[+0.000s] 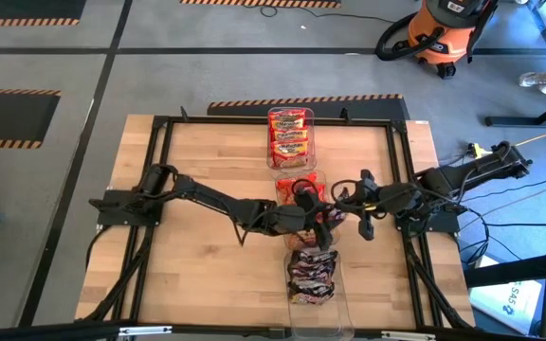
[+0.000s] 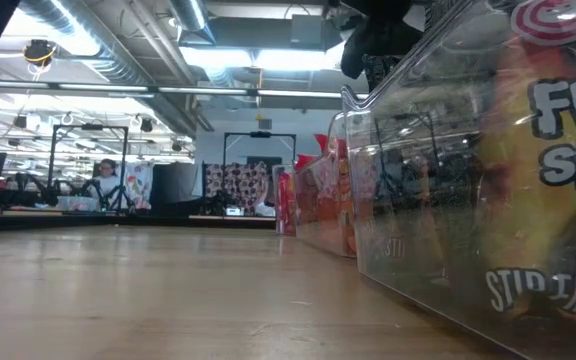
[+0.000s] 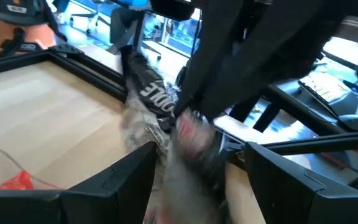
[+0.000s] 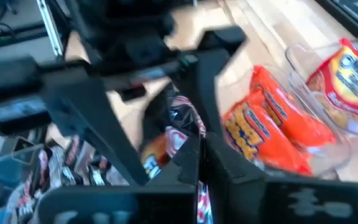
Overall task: Sort Maruchan noodles
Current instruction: Put the orange noodle pack into the middle transparent bin
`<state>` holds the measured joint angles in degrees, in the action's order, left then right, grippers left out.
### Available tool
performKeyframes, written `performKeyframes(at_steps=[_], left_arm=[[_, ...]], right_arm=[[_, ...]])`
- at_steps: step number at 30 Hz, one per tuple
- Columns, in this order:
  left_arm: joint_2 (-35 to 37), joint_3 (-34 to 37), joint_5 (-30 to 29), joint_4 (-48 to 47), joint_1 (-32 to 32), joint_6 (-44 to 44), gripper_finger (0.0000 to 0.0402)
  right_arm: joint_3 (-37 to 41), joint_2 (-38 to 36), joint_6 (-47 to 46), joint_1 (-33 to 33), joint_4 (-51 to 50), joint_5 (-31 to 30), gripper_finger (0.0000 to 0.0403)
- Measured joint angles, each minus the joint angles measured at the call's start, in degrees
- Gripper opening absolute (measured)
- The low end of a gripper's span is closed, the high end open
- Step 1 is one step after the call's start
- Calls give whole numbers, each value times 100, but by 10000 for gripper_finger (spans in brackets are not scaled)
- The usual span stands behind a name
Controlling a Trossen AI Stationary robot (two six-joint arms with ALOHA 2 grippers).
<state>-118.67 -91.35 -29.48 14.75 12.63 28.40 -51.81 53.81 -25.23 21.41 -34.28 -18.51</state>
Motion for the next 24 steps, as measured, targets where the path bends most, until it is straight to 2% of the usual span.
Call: performKeyframes(at_steps=[3,6,12,17,20,24], left_arm=[[0,0,152,-25,-46,-13,236],[0,0,197,-95,-44,-46,215],[0,0,418,-186,-38,-242,123],[2,0,600,-188,-26,-536,41],[54,2,719,-259,21,-667,38],[168,7,730,-375,203,-998,38]], right_arm=[[-2,130,38,-2,272,-8,0],[-2,164,140,-1,414,-41,0],[-2,159,276,-4,535,-28,0],[-2,159,305,-2,638,227,3],[-61,104,358,-2,528,486,28],[-520,31,425,-4,-133,877,98]])
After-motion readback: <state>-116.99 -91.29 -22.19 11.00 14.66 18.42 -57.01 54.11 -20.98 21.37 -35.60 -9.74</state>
